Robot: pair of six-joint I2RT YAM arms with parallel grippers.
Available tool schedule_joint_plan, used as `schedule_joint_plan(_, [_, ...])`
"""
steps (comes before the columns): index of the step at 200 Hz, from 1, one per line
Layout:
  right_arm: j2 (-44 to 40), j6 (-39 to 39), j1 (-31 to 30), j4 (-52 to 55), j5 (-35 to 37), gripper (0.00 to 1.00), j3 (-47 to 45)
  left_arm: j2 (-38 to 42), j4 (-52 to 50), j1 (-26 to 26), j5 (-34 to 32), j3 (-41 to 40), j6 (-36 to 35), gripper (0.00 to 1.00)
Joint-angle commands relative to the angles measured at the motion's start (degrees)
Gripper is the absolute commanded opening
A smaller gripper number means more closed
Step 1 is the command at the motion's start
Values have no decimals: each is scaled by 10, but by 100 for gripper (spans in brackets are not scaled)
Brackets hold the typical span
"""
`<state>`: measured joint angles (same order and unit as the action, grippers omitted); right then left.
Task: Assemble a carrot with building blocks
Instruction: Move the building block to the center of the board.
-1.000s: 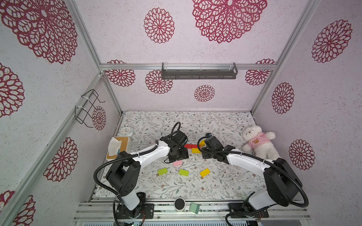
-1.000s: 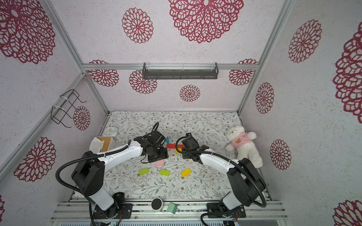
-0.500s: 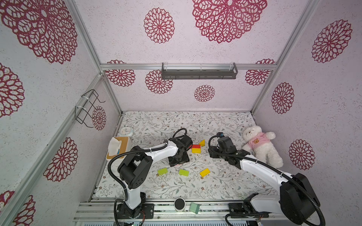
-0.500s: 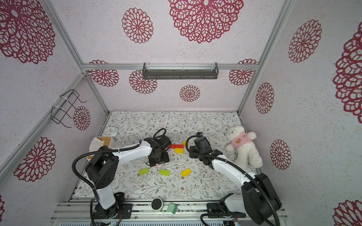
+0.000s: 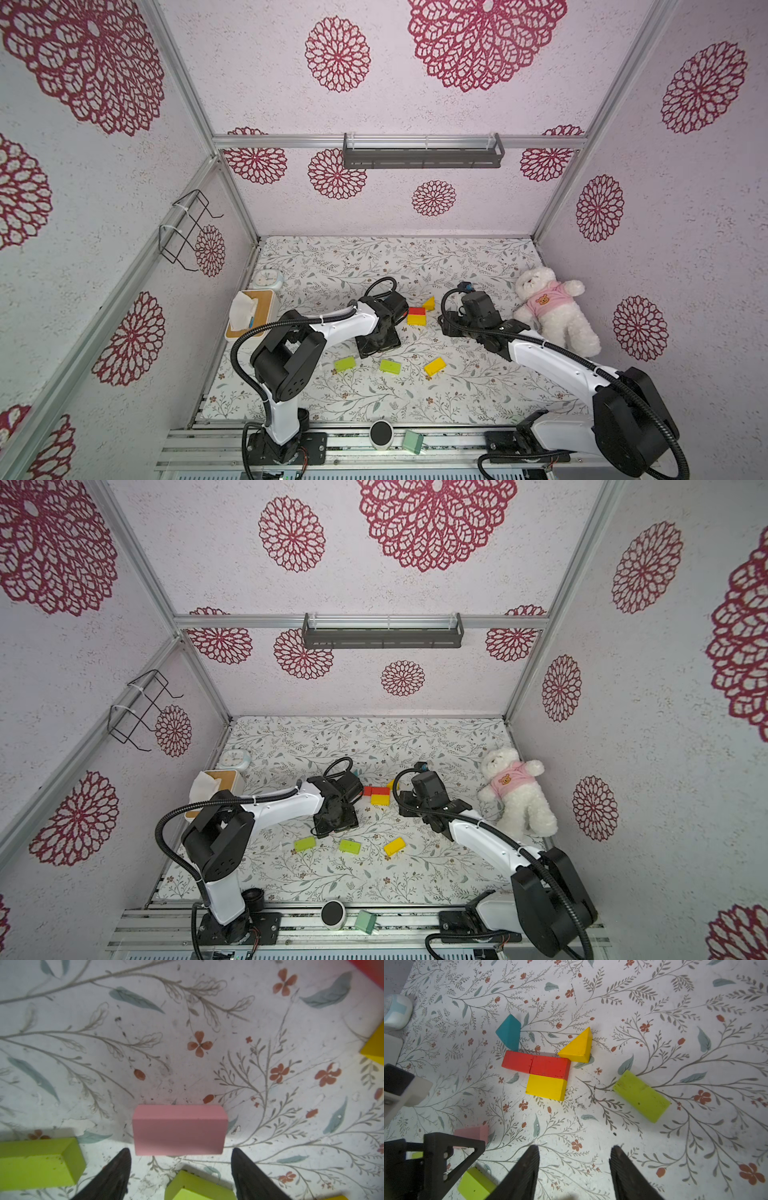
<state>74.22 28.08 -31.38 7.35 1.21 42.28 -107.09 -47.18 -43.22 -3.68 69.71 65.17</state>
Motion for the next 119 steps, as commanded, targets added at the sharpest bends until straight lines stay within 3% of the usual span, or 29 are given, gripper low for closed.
schedule_joint_plan(1, [1, 7, 3, -12, -5, 59, 6, -9, 13, 6, -9, -1, 5, 78])
schedule_joint_plan(119, [11, 14, 4, -11, -6, 58, 11, -31, 21, 21, -14, 14, -52, 63])
